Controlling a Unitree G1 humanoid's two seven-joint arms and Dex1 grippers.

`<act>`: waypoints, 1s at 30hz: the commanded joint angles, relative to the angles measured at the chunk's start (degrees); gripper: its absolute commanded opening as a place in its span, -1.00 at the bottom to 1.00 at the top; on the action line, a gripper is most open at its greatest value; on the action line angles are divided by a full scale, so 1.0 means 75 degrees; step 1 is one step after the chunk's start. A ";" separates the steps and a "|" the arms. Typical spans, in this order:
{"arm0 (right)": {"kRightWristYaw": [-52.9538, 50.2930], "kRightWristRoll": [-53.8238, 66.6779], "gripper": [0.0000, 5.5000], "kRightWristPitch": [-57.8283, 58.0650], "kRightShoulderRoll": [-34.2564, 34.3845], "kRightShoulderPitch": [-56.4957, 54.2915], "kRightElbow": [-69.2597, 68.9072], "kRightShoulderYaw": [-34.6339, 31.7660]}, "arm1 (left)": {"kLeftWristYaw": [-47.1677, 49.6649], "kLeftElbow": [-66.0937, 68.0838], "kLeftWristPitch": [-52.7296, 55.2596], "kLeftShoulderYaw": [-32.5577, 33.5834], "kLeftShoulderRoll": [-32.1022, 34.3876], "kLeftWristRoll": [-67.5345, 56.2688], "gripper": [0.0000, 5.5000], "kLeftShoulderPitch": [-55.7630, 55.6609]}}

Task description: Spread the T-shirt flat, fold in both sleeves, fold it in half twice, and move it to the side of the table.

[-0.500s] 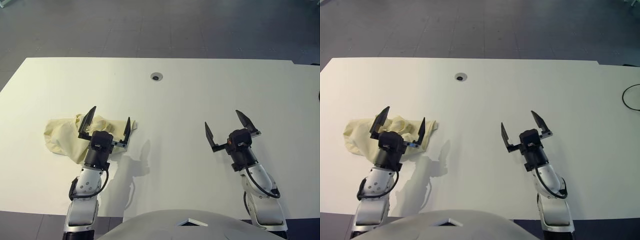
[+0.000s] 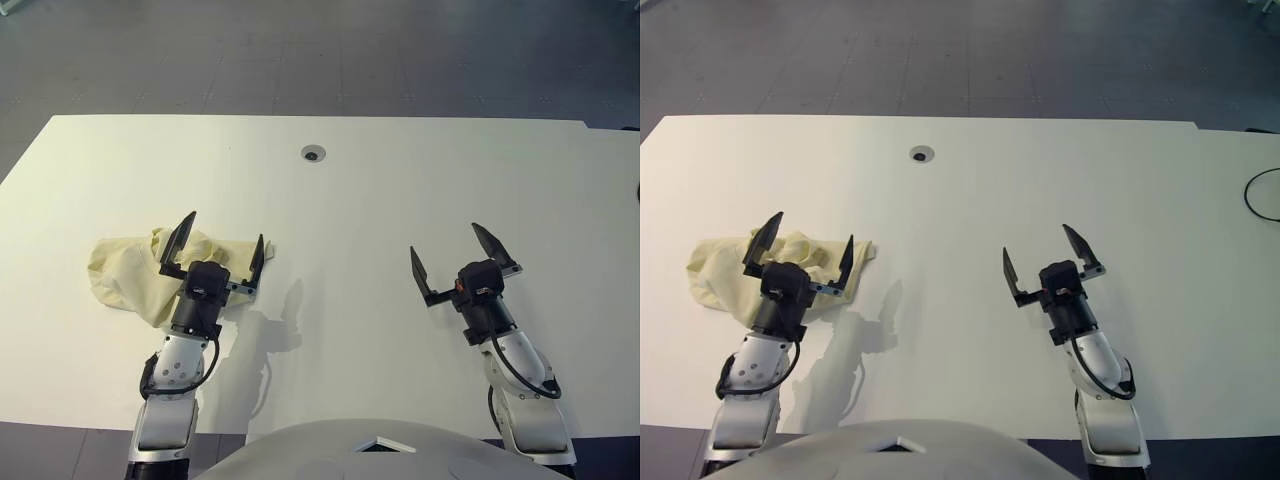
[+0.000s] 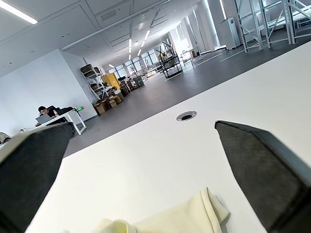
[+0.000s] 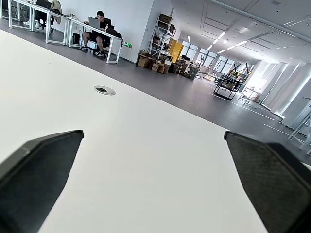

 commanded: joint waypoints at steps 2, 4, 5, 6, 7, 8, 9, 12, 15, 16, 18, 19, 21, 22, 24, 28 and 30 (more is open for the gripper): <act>0.0013 -0.0060 0.96 0.0004 -0.0041 0.0029 -0.0021 0.0011 | -0.0012 0.0153 -0.0027 -0.0014 0.0111 0.0132 0.96 -0.0082; 0.0001 -0.0058 0.96 -0.0026 -0.0035 0.0072 -0.0014 0.0000 | -0.0014 0.0213 -0.0039 -0.0046 0.0116 0.0163 0.96 -0.0117; -0.0011 -0.0060 0.96 -0.0042 -0.0027 0.0106 -0.0019 -0.0007 | -0.0020 0.0246 -0.0046 -0.0060 0.0121 0.0172 0.96 -0.0140; -0.0018 -0.0059 0.96 -0.0052 -0.0023 0.0128 -0.0022 -0.0010 | -0.0021 0.0271 -0.0051 -0.0069 0.0126 0.0179 0.96 -0.0154; -0.0021 -0.0059 0.96 -0.0059 -0.0020 0.0142 -0.0024 -0.0011 | -0.0020 0.0290 -0.0054 -0.0077 0.0130 0.0185 0.96 -0.0163; -0.0022 -0.0056 0.96 -0.0068 -0.0021 0.0160 -0.0031 -0.0014 | -0.0021 0.0298 -0.0053 -0.0090 0.0130 0.0193 0.96 -0.0167; -0.0021 -0.0054 0.96 -0.0074 -0.0023 0.0170 -0.0036 -0.0016 | -0.0022 0.0304 -0.0051 -0.0103 0.0128 0.0201 0.96 -0.0168; -0.0034 -0.0058 0.96 -0.0089 -0.0022 0.0211 -0.0061 -0.0030 | -0.0035 0.0313 -0.0041 -0.0165 0.0131 0.0207 0.96 -0.0181; -0.0050 -0.0064 0.96 -0.0085 -0.0019 0.0278 -0.0135 -0.0047 | -0.0065 0.0293 -0.0027 -0.0223 0.0150 0.0201 0.96 -0.0171; -0.0076 -0.0078 0.96 -0.0078 -0.0003 0.0342 -0.0203 -0.0051 | -0.0105 0.0291 -0.0017 -0.0264 0.0165 0.0187 0.96 -0.0185; -0.0122 -0.0116 0.96 -0.0080 0.0031 0.0460 -0.0309 -0.0036 | -0.0162 0.0294 -0.0015 -0.0358 0.0187 0.0175 0.96 -0.0188; -0.0132 -0.0131 0.96 -0.0079 0.0041 0.0495 -0.0344 -0.0021 | -0.0166 0.0291 -0.0020 -0.0378 0.0196 0.0173 0.96 -0.0179; -0.0140 -0.0150 0.96 -0.0073 0.0053 0.0529 -0.0379 0.0011 | -0.0113 0.0292 -0.0059 -0.0354 0.0226 0.0248 0.96 -0.0185; -0.0147 -0.0157 0.96 -0.0067 0.0059 0.0543 -0.0395 0.0026 | -0.0084 0.0298 -0.0071 -0.0329 0.0242 0.0280 0.96 -0.0202; -0.0164 -0.0185 0.96 -0.0053 0.0082 0.0573 -0.0432 0.0061 | -0.0023 0.0342 -0.0122 -0.0292 0.0290 0.0404 0.96 -0.0222; -0.0161 -0.0221 0.96 -0.0046 0.0100 0.0554 -0.0436 0.0129 | 0.0121 0.0485 -0.0288 -0.0462 0.0326 0.0870 0.96 0.0006; -0.0152 -0.0222 0.96 -0.0033 0.0097 0.0525 -0.0429 0.0149 | 0.0206 0.0460 -0.0341 -0.0572 0.0291 0.1146 0.96 0.0075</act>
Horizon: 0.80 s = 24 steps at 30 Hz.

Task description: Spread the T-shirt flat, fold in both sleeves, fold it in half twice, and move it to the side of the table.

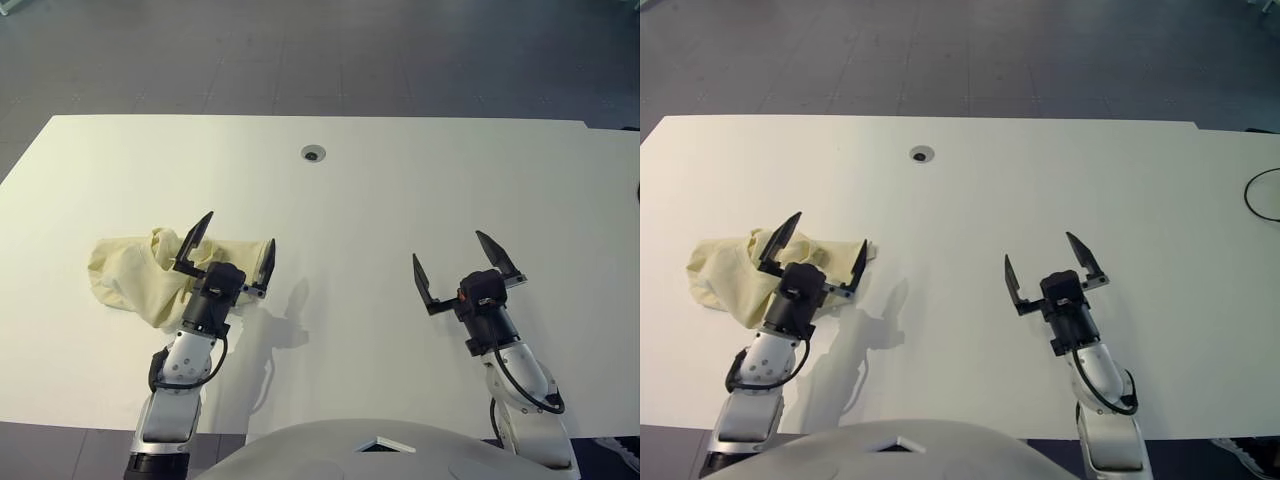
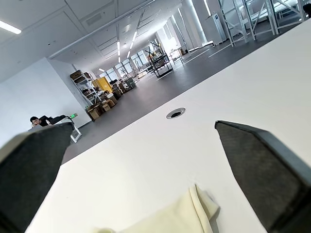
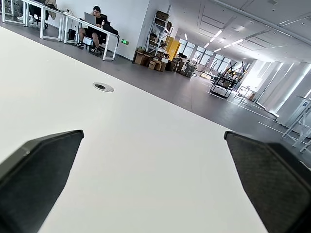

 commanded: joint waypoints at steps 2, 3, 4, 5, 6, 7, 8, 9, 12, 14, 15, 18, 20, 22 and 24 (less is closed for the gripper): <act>0.0017 -0.0001 0.96 0.0075 0.0007 -0.0045 -0.0037 0.0040 | 0.0282 0.0010 0.0040 -0.0187 -0.0004 0.0776 0.96 0.0100; 0.0009 0.0006 0.96 0.0079 0.0011 -0.0052 -0.0021 0.0030 | 0.0420 -0.0001 0.0192 -0.0169 0.0073 0.1267 0.96 -0.0071; -0.0011 0.0007 0.96 0.0081 0.0019 -0.0047 -0.0014 0.0017 | 0.0540 0.0032 0.0333 -0.0128 0.0137 0.1638 0.96 -0.0302; -0.0035 0.0002 0.96 0.0081 0.0032 -0.0033 -0.0013 0.0007 | 0.0639 0.0104 0.0424 -0.0095 0.0213 0.1965 0.96 -0.0562; -0.0062 -0.0008 0.96 0.0073 0.0048 -0.0018 -0.0007 0.0002 | 0.0722 0.0250 0.0490 -0.0071 0.0354 0.2313 0.96 -0.0903; -0.0079 -0.0015 0.96 0.0067 0.0057 -0.0010 -0.0003 0.0001 | 0.0797 0.0399 0.0556 -0.0037 0.0465 0.2547 0.96 -0.1185; -0.0086 -0.0017 0.96 0.0059 0.0060 -0.0030 0.0027 0.0004 | 0.0856 0.0580 0.0639 -0.0005 0.0582 0.2750 0.96 -0.1452; -0.0092 -0.0019 0.96 0.0055 0.0062 -0.0043 0.0041 0.0007 | 0.0870 0.0771 0.0715 -0.0003 0.0727 0.2946 0.96 -0.1689; -0.0171 -0.0066 0.96 0.0060 0.0113 -0.0054 0.0046 0.0015 | 0.0857 0.1397 0.1034 -0.0136 0.1206 0.3660 0.96 -0.2293; -0.0202 -0.0096 0.96 0.0054 0.0131 -0.0042 0.0037 0.0031 | 0.0864 0.1984 0.1201 -0.0292 0.1476 0.4010 0.96 -0.2707; -0.0209 -0.0108 0.96 0.0052 0.0137 -0.0042 0.0035 0.0043 | 0.0806 0.2308 0.1314 -0.0382 0.1565 0.4110 0.96 -0.2892; -0.0214 -0.0131 0.96 0.0041 0.0153 -0.0047 0.0046 0.0074 | 0.0537 0.3025 0.1558 -0.0725 0.1787 0.4331 0.96 -0.3194; -0.0227 -0.0154 0.96 0.0037 0.0176 -0.0038 0.0045 0.0099 | 0.0230 0.3360 0.1592 -0.1032 0.1878 0.4325 0.96 -0.3269; -0.0232 -0.0173 0.96 0.0041 0.0192 -0.0047 0.0048 0.0124 | -0.0087 0.3534 0.1698 -0.1292 0.1929 0.4306 0.96 -0.3208; -0.0238 -0.0189 0.96 0.0047 0.0206 -0.0060 0.0055 0.0143 | -0.0381 0.3607 0.1871 -0.1446 0.1907 0.4175 0.96 -0.3103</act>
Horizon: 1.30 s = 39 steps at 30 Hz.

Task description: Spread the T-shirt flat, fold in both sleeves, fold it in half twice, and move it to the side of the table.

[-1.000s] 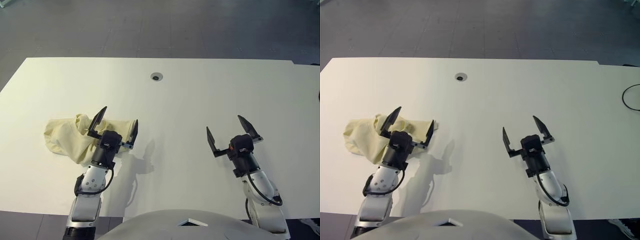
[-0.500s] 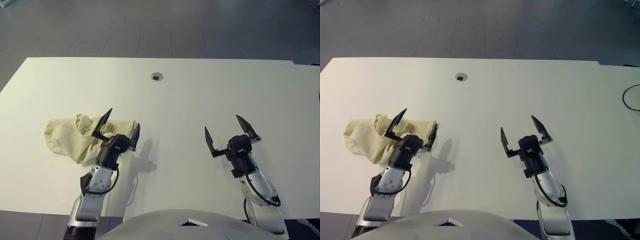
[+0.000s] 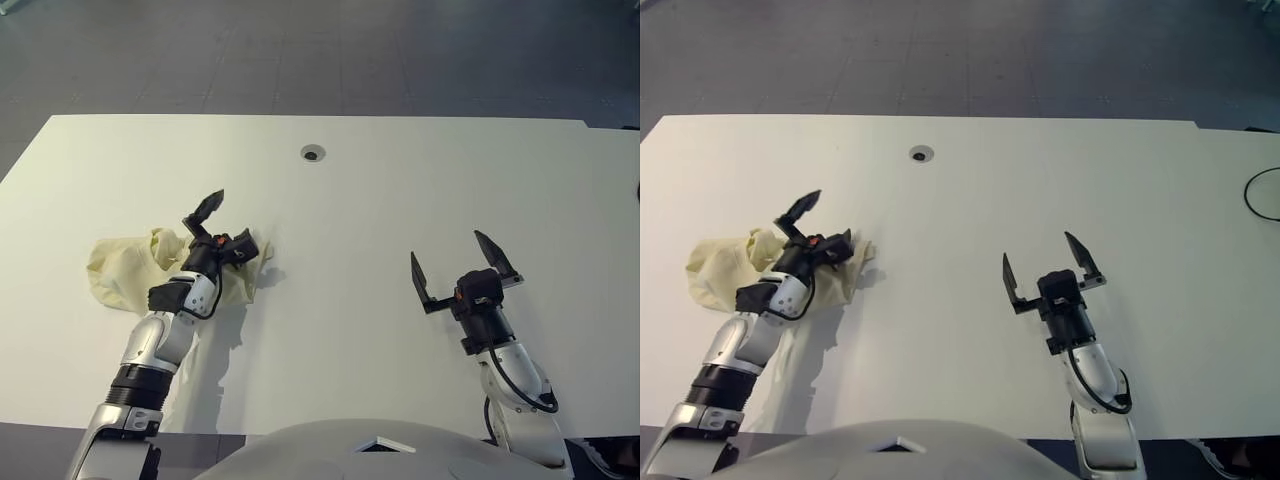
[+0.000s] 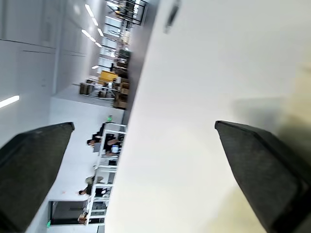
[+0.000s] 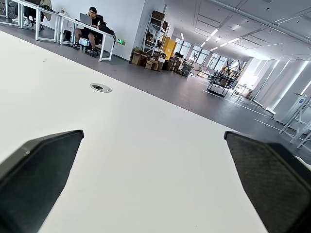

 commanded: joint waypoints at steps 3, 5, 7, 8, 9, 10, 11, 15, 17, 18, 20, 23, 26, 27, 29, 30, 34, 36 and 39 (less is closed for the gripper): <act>-0.0049 -0.0091 0.96 0.0039 0.0053 -0.0044 0.0030 0.0077 | -0.1080 0.0346 0.0524 -0.0593 0.0047 -0.0311 0.96 0.0325; -0.0058 -0.0100 0.96 0.0031 0.0056 -0.0067 0.0065 0.0092 | -0.1244 0.0133 0.0669 -0.0646 0.0093 -0.0383 0.96 0.0353; -0.0059 -0.0108 0.96 0.0022 0.0052 -0.0107 0.0116 0.0105 | -0.1295 -0.0127 0.0821 -0.0645 0.0106 -0.0427 0.96 0.0376; -0.0059 -0.0114 0.96 0.0023 0.0053 -0.0134 0.0141 0.0111 | -0.1311 -0.0261 0.0892 -0.0653 0.0077 -0.0471 0.96 0.0389; -0.0060 -0.0120 0.96 0.0023 0.0054 -0.0151 0.0158 0.0116 | -0.1308 -0.0387 0.0968 -0.0687 0.0010 -0.0520 0.96 0.0419; -0.0068 -0.0133 0.96 0.0024 0.0060 -0.0164 0.0172 0.0123 | -0.1315 -0.0466 0.1026 -0.0750 -0.0045 -0.0538 0.96 0.0441; -0.0073 -0.0146 0.96 0.0020 0.0065 -0.0176 0.0187 0.0132 | -0.1343 -0.0565 0.1092 -0.0817 -0.0143 -0.0619 0.96 0.0501; -0.0068 -0.0163 0.96 0.0007 0.0056 -0.0216 0.0228 0.0155 | -0.1078 -0.0685 0.1155 -0.1148 -0.0501 -0.0614 0.96 0.0681; -0.0061 -0.0170 0.96 0.0008 0.0048 -0.0227 0.0236 0.0163 | -0.0899 -0.0650 0.1171 -0.1329 -0.0704 -0.0570 0.96 0.0688; -0.0060 -0.0174 0.96 0.0008 0.0044 -0.0225 0.0236 0.0165 | -0.0840 -0.0653 0.1192 -0.1460 -0.0851 -0.0561 0.96 0.0700; -0.0062 -0.0186 0.96 0.0022 0.0042 -0.0245 0.0246 0.0170 | -0.0730 -0.0698 0.1232 -0.1699 -0.1090 -0.0497 0.96 0.0700; -0.0051 -0.0176 0.96 0.0030 0.0033 -0.0269 0.0259 0.0163 | -0.0575 -0.0678 0.1373 -0.2004 -0.1530 -0.0504 0.96 0.0662; -0.0134 -0.0092 0.96 -0.0023 0.0093 -0.0302 0.0217 0.0049 | -0.0235 -0.0496 0.1448 -0.2140 -0.2155 -0.0734 0.96 0.0559; -0.0199 -0.0043 0.96 -0.0036 0.0139 -0.0340 0.0196 -0.0028 | -0.0097 -0.0433 0.1473 -0.2098 -0.2401 -0.0929 0.96 0.0573; -0.0326 0.0151 0.96 -0.0007 0.0233 -0.0447 0.0152 -0.0259 | 0.0286 -0.0288 0.1426 -0.2062 -0.2867 -0.1217 0.96 0.0598; -0.0372 0.0264 0.96 0.0018 0.0282 -0.0491 0.0126 -0.0365 | 0.0416 -0.0245 0.1365 -0.2130 -0.2969 -0.1219 0.96 0.0591; -0.0485 0.0400 0.96 0.0022 0.0406 -0.0648 0.0142 -0.0493 | 0.0803 -0.0169 0.1360 -0.2170 -0.3372 -0.1368 0.96 0.0539; -0.0506 0.0431 0.96 -0.0010 0.0428 -0.0721 0.0184 -0.0511 | 0.0952 -0.0091 0.1452 -0.2272 -0.3708 -0.1453 0.96 0.0436; -0.0586 0.0486 0.96 -0.0077 0.0488 -0.0766 0.0202 -0.0587 | 0.1201 0.0217 0.1498 -0.2513 -0.4332 -0.1568 0.96 0.0188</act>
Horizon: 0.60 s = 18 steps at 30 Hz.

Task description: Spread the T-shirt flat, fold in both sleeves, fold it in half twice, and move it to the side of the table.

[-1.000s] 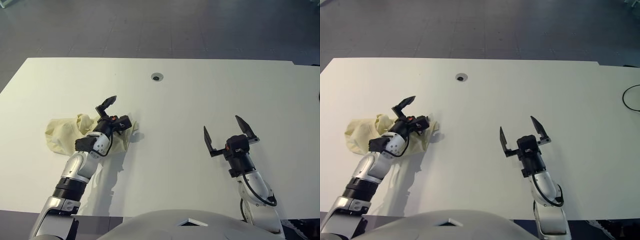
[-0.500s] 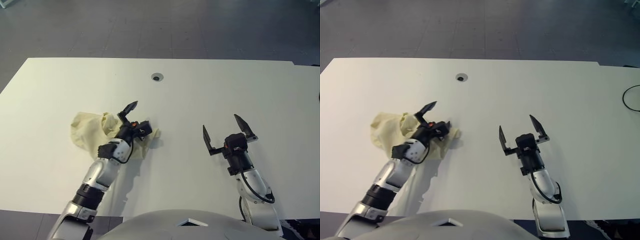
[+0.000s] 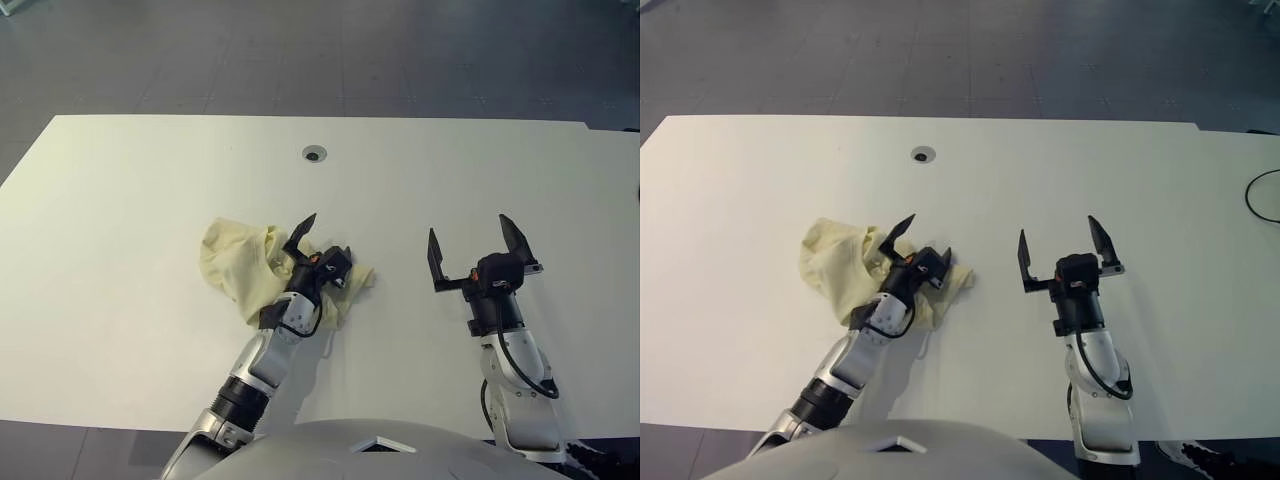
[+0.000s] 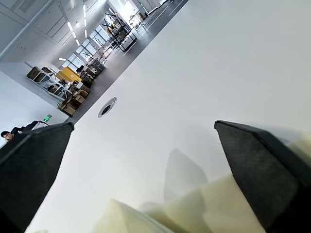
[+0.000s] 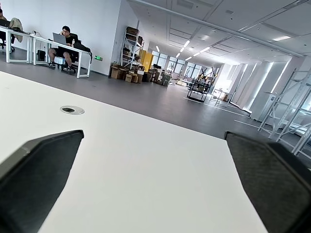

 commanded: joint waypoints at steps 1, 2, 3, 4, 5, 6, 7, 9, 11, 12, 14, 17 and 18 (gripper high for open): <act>-0.0115 0.0127 0.96 -0.0026 0.0112 -0.0131 0.0008 -0.0151 | 0.0224 0.0568 0.0186 -0.0433 -0.0840 -0.0182 0.96 -0.0216; -0.0129 0.0147 0.96 -0.0040 0.0122 -0.0177 0.0026 -0.0177 | 0.0301 0.0659 0.0195 -0.0540 -0.0998 -0.0209 0.96 -0.0253; -0.0157 0.0159 0.96 -0.0058 0.0130 -0.0214 0.0034 -0.0218 | 0.0358 0.0685 0.0212 -0.0687 -0.1147 -0.0261 0.96 -0.0263; -0.0189 0.0159 0.96 -0.0071 0.0144 -0.0235 0.0033 -0.0257 | 0.0396 0.0672 0.0225 -0.0833 -0.1226 -0.0292 0.96 -0.0274; -0.0237 0.0158 0.96 -0.0092 0.0163 -0.0254 0.0030 -0.0315 | 0.0386 0.0612 0.0249 -0.0983 -0.1296 -0.0359 0.96 -0.0257; -0.0260 0.0159 0.96 -0.0101 0.0173 -0.0280 0.0040 -0.0355 | 0.0372 0.0506 0.0267 -0.1132 -0.1330 -0.0402 0.96 -0.0238; -0.0274 0.0161 0.96 -0.0102 0.0178 -0.0299 0.0053 -0.0376 | 0.0359 0.0384 0.0294 -0.1260 -0.1335 -0.0425 0.96 -0.0224; -0.0282 0.0160 0.96 -0.0105 0.0182 -0.0317 0.0072 -0.0385 | 0.0337 0.0125 0.0383 -0.1466 -0.1337 -0.0462 0.96 -0.0209; -0.0291 0.0154 0.96 -0.0124 0.0186 -0.0345 0.0114 -0.0383 | 0.0337 -0.0153 0.0491 -0.1598 -0.1341 -0.0537 0.96 -0.0266; -0.0289 0.0159 0.96 -0.0132 0.0184 -0.0368 0.0137 -0.0386 | 0.0348 -0.0308 0.0542 -0.1635 -0.1348 -0.0584 0.96 -0.0309; -0.0291 0.0168 0.96 -0.0152 0.0185 -0.0394 0.0168 -0.0399 | 0.0348 -0.0706 0.0644 -0.1659 -0.1343 -0.0689 0.96 -0.0427; -0.0302 0.0175 0.96 -0.0183 0.0190 -0.0406 0.0217 -0.0420 | 0.0223 -0.1450 0.0680 -0.1541 -0.1295 -0.0866 0.96 -0.0768; -0.0302 0.0177 0.96 -0.0185 0.0192 -0.0409 0.0222 -0.0420 | 0.0160 -0.1747 0.0685 -0.1438 -0.1249 -0.0919 0.96 -0.0963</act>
